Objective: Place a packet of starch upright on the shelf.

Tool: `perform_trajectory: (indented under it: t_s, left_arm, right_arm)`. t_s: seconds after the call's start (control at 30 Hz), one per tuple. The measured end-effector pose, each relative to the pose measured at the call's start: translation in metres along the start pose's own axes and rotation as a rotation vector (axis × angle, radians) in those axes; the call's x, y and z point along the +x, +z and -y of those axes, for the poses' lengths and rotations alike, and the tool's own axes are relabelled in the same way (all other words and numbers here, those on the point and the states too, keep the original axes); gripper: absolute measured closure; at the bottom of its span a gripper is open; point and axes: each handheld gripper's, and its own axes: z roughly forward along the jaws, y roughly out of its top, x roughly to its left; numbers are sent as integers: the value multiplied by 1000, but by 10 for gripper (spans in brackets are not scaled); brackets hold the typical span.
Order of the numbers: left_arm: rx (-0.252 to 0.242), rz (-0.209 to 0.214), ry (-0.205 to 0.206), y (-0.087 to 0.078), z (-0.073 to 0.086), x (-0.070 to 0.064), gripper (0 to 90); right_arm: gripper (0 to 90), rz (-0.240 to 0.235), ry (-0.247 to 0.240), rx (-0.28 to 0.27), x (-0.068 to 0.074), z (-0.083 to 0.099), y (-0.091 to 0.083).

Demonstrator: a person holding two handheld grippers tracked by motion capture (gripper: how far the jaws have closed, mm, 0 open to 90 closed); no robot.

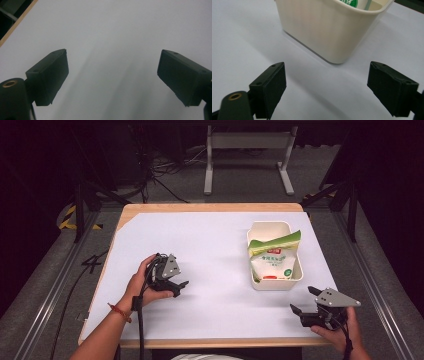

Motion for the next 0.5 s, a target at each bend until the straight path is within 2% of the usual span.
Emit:
perform_trajectory:
  t_s: [0.27,0.5]
  left_arm:
    - [23,-25,-33,-10,25,-2,109]
    - [34,-31,-67,-17,45,-7,107]
  right_arm:
    - [148,25,3,0,-6,1,0]
    - [148,51,33,-8,-14,3,-1]
